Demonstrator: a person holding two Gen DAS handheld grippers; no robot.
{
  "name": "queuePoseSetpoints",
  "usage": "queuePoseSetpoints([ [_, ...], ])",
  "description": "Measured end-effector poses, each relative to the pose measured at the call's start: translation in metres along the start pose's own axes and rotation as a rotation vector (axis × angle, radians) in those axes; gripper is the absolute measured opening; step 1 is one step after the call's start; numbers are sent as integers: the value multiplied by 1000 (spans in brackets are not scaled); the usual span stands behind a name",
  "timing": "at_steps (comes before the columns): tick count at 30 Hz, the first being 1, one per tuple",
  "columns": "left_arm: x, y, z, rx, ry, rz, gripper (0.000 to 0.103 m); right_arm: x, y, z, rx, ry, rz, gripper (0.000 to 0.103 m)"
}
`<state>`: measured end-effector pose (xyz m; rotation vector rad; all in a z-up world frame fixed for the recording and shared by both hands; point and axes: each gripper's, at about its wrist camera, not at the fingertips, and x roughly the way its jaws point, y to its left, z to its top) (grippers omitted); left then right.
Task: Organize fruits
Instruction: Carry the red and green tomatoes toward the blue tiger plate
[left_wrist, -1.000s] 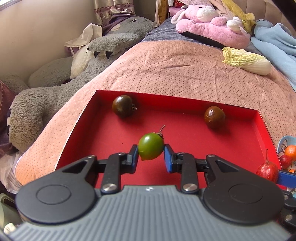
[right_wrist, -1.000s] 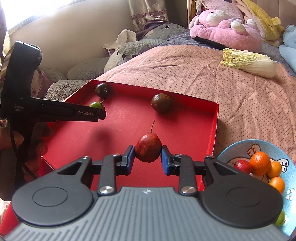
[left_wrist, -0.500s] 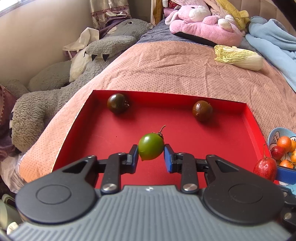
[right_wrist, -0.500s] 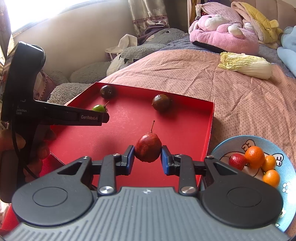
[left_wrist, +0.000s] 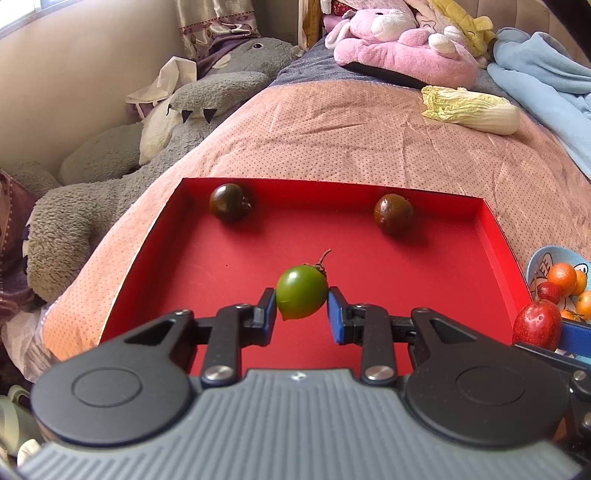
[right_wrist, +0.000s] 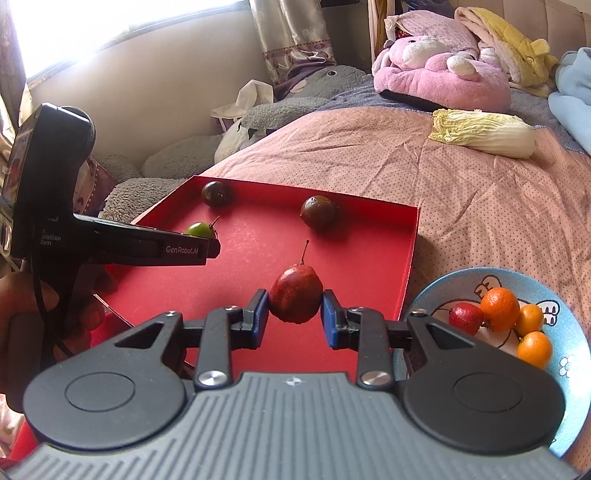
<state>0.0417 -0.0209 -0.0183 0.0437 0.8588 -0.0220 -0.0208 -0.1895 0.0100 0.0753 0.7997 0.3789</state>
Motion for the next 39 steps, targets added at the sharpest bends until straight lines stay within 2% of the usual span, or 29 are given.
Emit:
queuePoseSetpoints([
  [39,-8,-28,3,56,-13,-21,33,-26,-23,-5,78,-52,-12,36],
])
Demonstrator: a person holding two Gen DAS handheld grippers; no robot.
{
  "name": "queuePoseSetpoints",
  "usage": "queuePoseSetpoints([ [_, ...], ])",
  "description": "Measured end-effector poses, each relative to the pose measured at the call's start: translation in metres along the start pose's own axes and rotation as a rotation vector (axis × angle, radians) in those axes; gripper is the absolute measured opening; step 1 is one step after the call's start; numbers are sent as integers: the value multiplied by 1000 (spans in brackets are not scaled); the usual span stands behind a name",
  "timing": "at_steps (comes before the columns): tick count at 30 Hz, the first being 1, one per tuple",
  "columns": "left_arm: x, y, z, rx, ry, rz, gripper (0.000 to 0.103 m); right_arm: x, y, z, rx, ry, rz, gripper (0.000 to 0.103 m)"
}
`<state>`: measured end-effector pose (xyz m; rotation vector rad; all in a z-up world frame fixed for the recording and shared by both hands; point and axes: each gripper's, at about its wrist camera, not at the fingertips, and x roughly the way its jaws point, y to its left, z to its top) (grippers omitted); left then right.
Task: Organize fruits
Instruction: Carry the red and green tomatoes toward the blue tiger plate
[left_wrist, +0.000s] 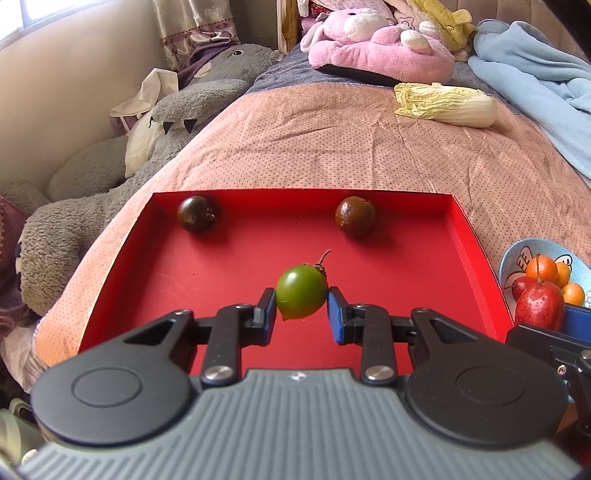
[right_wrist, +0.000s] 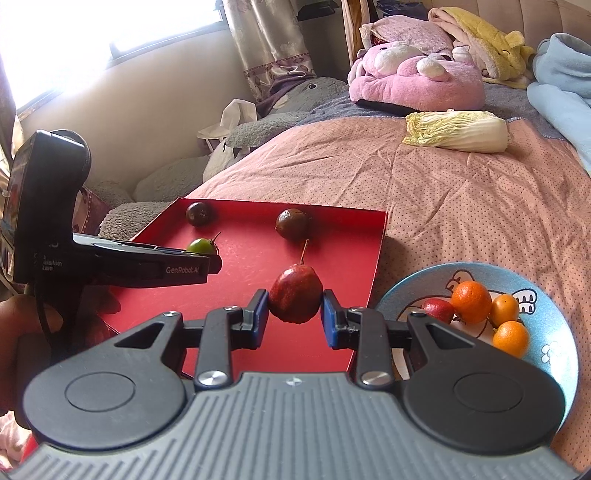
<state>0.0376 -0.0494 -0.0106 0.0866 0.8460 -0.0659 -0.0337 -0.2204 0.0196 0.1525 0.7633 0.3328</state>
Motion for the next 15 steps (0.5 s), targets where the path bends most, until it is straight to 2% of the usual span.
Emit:
queuePoseSetpoints([
  [7,-1,-7,1,14,-3,-3,33,-6,-6,-1,13,-12,-11,36],
  [15,-3,-18,3,33,-9,-13,33,-18,-31,-6,62,-31,-58,36],
])
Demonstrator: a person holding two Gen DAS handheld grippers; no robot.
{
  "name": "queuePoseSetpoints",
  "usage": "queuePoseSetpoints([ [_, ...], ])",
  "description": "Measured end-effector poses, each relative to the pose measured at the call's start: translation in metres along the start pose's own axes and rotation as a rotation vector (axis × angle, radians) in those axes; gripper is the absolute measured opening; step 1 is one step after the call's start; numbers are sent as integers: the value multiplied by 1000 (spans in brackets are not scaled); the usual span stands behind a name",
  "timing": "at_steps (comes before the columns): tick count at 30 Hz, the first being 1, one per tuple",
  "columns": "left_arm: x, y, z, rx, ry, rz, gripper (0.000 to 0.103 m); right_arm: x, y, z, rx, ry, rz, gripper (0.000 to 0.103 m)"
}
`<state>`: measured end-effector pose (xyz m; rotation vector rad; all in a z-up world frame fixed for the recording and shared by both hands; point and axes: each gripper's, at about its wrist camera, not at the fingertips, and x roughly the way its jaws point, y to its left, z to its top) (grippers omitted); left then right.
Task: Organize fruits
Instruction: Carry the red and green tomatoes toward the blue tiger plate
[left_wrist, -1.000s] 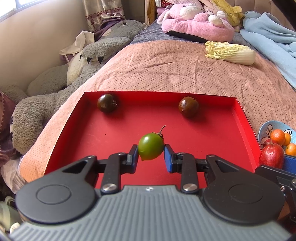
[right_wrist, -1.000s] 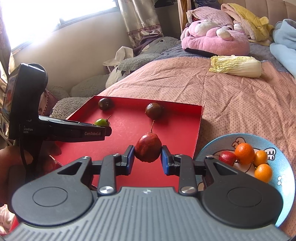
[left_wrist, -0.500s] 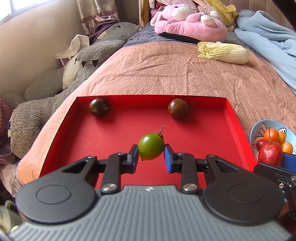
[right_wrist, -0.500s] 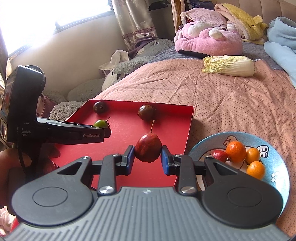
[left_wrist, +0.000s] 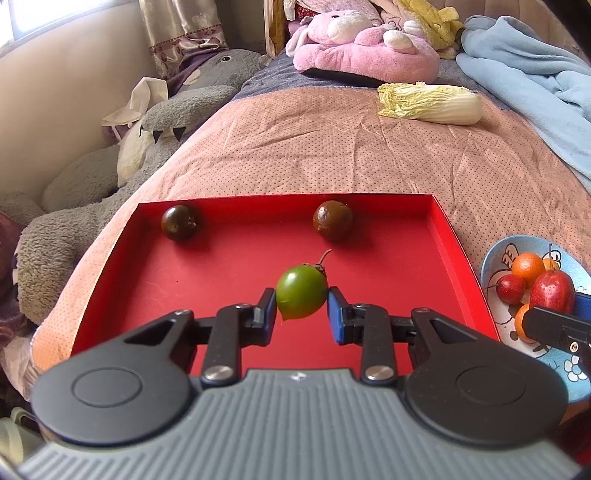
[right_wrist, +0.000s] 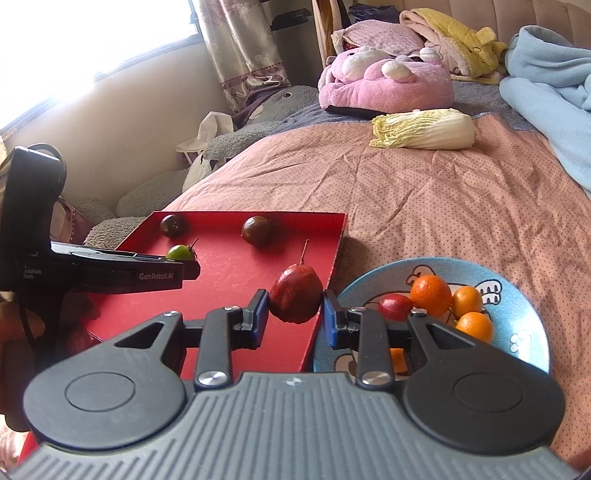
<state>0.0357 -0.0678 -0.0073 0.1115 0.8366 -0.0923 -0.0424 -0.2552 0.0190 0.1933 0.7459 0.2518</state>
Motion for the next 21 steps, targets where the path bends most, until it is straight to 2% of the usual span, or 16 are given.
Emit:
queuePoseSetpoints([
  [13,-9,-44,5,63,-22,-63,33,-12,-54,-24,60,18,-159,35],
  [21,-14,-64,5,99,-19,-95,33,-2,-74,-34,91,39,-195,36],
])
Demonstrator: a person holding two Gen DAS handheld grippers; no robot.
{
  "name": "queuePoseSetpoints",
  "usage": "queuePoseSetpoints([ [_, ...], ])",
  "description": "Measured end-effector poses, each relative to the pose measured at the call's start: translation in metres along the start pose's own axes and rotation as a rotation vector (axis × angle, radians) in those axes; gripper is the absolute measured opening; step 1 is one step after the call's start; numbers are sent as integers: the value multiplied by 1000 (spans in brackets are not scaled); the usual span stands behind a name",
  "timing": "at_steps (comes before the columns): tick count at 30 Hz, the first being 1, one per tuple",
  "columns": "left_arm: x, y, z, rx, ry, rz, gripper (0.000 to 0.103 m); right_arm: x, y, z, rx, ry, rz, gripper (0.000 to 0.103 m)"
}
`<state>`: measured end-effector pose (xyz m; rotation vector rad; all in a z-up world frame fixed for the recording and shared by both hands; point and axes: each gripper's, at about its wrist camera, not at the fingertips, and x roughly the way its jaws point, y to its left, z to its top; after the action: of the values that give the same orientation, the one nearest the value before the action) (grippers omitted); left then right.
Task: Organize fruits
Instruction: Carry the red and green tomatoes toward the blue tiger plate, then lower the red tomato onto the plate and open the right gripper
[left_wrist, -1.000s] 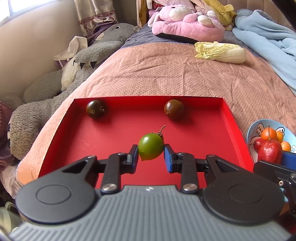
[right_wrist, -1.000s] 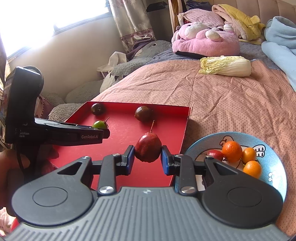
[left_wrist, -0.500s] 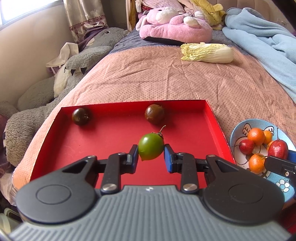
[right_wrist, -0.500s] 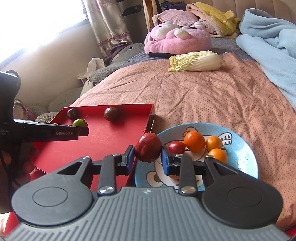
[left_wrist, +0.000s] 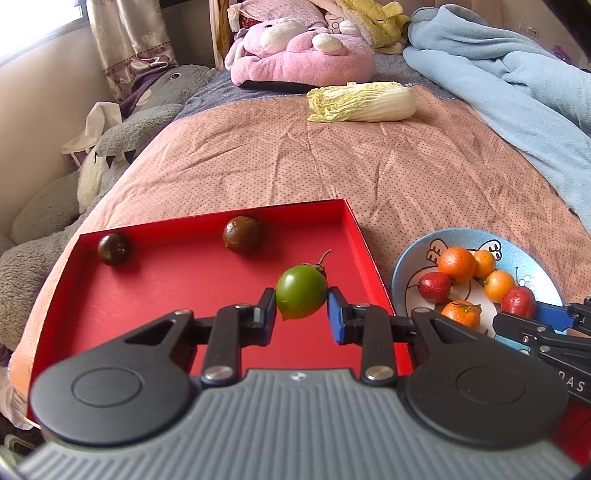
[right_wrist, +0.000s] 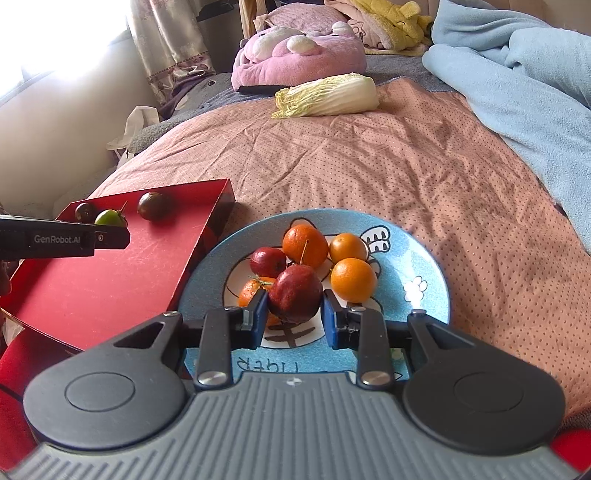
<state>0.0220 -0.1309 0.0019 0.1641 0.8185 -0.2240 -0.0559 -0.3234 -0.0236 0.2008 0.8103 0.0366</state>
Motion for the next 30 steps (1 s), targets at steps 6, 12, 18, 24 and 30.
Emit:
queuePoseSetpoints([
  [6,-6,-13,0,32,-9,-28,33,6,-7,-2,16,2,-29,36],
  [12,-5,-29,-3,59,1,-60,33,5,-16,-4,29,-2,-51,37],
  [18,-3,-44,-8,76,10,-97,33,-4,-18,-3,36,-25,-63,48],
  [24,-2,-63,-15,107,15,-143,33,-24,-14,-5,-2,-48,-77,50],
  [30,7,-82,-22,125,44,-185,33,-42,-22,-8,-6,-66,-124,54],
])
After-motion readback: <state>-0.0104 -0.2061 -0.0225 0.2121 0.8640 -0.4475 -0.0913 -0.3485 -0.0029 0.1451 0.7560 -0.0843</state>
